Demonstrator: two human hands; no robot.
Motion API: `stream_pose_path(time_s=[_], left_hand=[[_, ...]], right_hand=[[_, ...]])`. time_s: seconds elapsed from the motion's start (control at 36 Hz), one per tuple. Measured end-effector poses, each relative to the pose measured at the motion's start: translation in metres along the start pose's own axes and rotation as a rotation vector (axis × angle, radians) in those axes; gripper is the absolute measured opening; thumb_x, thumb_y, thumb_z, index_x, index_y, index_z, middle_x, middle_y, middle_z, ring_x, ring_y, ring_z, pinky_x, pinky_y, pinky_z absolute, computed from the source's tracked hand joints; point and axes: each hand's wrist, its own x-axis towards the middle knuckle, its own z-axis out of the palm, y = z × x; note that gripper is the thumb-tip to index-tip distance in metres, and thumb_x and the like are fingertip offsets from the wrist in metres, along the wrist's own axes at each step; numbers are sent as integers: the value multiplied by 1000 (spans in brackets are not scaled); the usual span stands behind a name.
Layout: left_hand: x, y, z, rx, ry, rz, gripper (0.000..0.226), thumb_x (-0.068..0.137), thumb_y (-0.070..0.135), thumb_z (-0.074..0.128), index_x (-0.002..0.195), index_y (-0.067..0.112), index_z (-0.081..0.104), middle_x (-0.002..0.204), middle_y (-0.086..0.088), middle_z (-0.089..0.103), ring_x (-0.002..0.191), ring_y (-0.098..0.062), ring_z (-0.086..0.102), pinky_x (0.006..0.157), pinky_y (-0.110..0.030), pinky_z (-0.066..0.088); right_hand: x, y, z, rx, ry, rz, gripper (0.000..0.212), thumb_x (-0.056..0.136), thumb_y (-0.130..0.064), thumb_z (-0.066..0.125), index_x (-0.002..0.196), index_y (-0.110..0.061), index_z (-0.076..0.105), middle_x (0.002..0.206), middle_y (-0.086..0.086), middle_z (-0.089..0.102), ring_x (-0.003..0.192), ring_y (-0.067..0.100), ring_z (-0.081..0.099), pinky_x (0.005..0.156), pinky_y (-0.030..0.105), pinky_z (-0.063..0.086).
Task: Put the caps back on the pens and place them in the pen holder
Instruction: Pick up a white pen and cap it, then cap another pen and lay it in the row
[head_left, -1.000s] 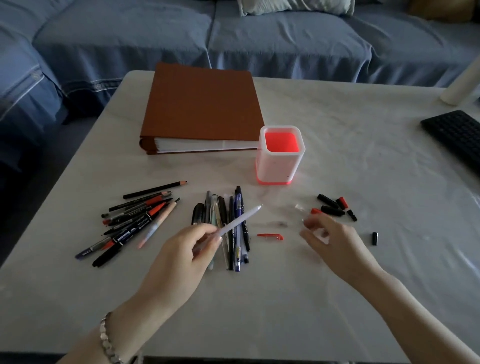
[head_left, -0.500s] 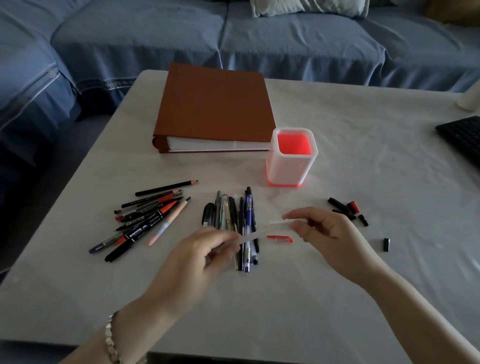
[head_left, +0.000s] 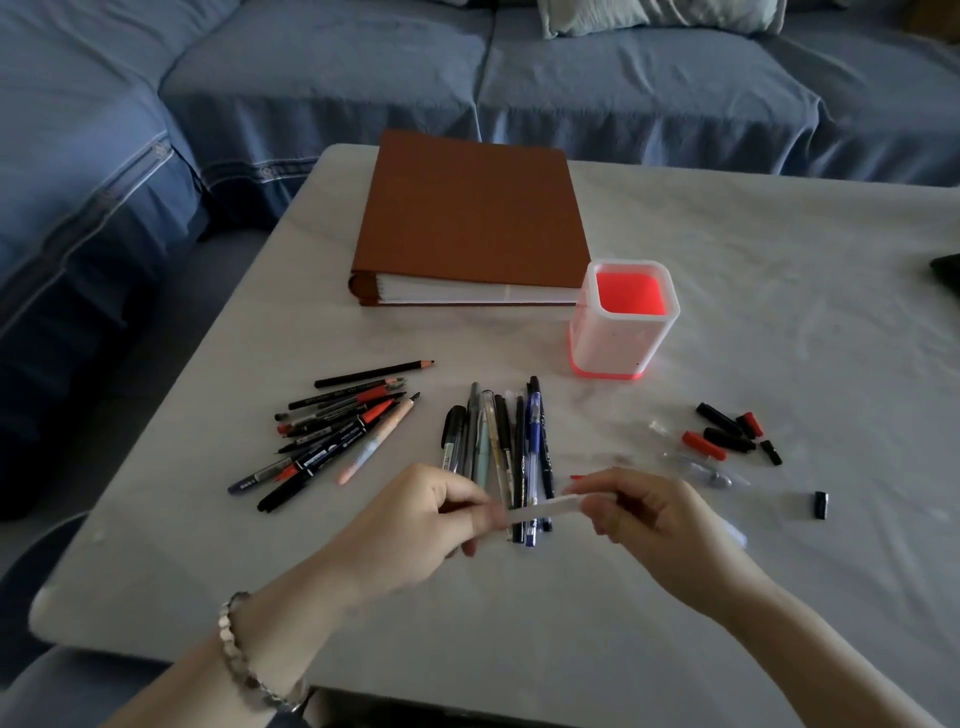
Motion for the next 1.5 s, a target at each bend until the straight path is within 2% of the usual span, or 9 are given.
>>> stream_pose_path(time_s=[0.08,0.19,0.39,0.53,0.64,0.86,1.0,1.17,1.5], left_hand=[[-2,-1,5,-198,-21,-42,25,86,21,59,84,-3,66,57,-5,53,41,-7,35,41,-13,28],[-3,-10,10,-159,88,54,11,80,29,61,78,23,70,60,3,62,49,-6,47,50,-18,39],[13,-67,-15,613,547,209,30,84,10,58,114,9,58,109,-6,57,97,-18,56,79,-31,48],[18,-82,-24,757,622,158,60,68,-3,70,116,21,44,89,-11,60,75,-30,61,57,-34,50],[22,-85,-20,829,637,109,72,76,-3,58,138,28,37,80,-3,56,72,-24,52,65,-36,51],[25,-76,-11,569,648,-31,57,83,-7,47,136,6,32,111,-18,53,105,-35,50,90,-41,42],[20,-65,-9,474,616,65,34,88,-4,42,122,-3,46,103,-15,54,88,-32,55,71,-32,42],[18,-41,6,345,546,78,22,93,17,39,112,22,50,70,6,43,53,-8,42,47,-18,27],[7,-19,23,254,427,250,20,91,26,49,106,29,62,71,4,56,70,-10,51,57,-15,40]], right_hand=[[4,-6,6,407,35,72,7,77,-7,61,79,-12,65,49,-5,55,48,4,48,52,13,42],[13,-10,18,644,29,144,16,67,-17,62,79,-9,66,52,-5,53,50,6,47,52,14,42],[36,-13,21,423,177,53,16,92,-2,45,84,-10,56,72,3,60,52,4,53,50,16,45],[60,-11,27,214,238,6,8,93,-11,46,98,-14,52,72,2,58,48,6,46,50,20,40],[81,-3,41,-24,191,116,21,87,-16,58,102,-9,45,77,-3,55,65,14,49,54,21,37],[75,10,44,-177,199,124,68,83,-18,64,139,-17,27,118,3,46,75,9,51,78,25,45],[48,30,8,-331,263,129,50,82,-18,65,128,-19,45,108,-2,47,80,11,51,71,19,38],[22,57,-47,-648,388,213,23,84,-15,59,106,-16,65,103,2,56,102,23,55,75,29,42],[20,77,-62,-925,314,291,17,87,-24,53,97,-15,65,97,1,56,98,21,51,62,27,34]])
